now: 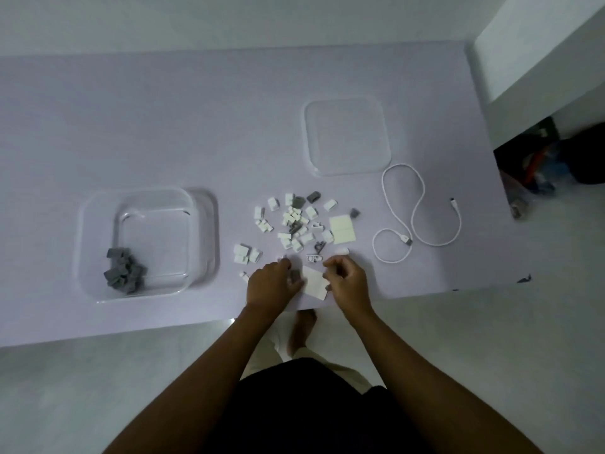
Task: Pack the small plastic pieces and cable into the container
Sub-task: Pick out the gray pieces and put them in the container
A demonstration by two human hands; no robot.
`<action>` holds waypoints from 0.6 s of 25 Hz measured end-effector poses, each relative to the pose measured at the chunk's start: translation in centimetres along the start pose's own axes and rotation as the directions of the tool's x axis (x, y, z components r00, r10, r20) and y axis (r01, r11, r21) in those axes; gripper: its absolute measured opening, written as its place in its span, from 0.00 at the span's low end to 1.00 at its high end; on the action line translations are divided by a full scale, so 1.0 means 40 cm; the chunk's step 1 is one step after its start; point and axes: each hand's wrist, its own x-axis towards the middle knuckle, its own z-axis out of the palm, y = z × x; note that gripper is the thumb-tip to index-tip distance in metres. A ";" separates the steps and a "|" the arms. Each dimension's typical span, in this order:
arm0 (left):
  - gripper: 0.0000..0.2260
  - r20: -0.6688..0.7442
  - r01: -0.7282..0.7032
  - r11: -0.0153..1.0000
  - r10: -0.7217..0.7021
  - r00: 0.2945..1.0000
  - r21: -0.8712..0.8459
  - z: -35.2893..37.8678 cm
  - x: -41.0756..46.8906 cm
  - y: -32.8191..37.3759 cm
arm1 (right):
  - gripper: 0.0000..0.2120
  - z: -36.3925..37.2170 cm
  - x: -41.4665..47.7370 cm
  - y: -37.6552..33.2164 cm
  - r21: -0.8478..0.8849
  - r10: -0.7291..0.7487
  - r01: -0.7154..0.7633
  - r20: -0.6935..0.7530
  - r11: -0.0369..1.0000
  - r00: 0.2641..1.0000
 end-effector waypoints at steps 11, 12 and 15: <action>0.12 -0.029 -0.057 0.960 0.051 0.998 -0.274 -0.006 0.085 0.086 | 0.15 -0.070 0.065 0.055 -0.440 -0.181 0.225 0.141 0.869 0.973; 0.12 -0.032 -0.065 0.964 0.058 0.998 -0.259 -0.004 0.096 0.097 | 0.15 -0.065 0.069 0.061 -0.479 -0.203 0.246 0.139 0.843 0.969; 0.09 -0.054 -0.080 0.975 0.070 0.996 -0.208 0.008 0.126 0.125 | 0.10 -0.053 0.075 0.070 -0.511 -0.253 0.270 0.103 0.816 0.962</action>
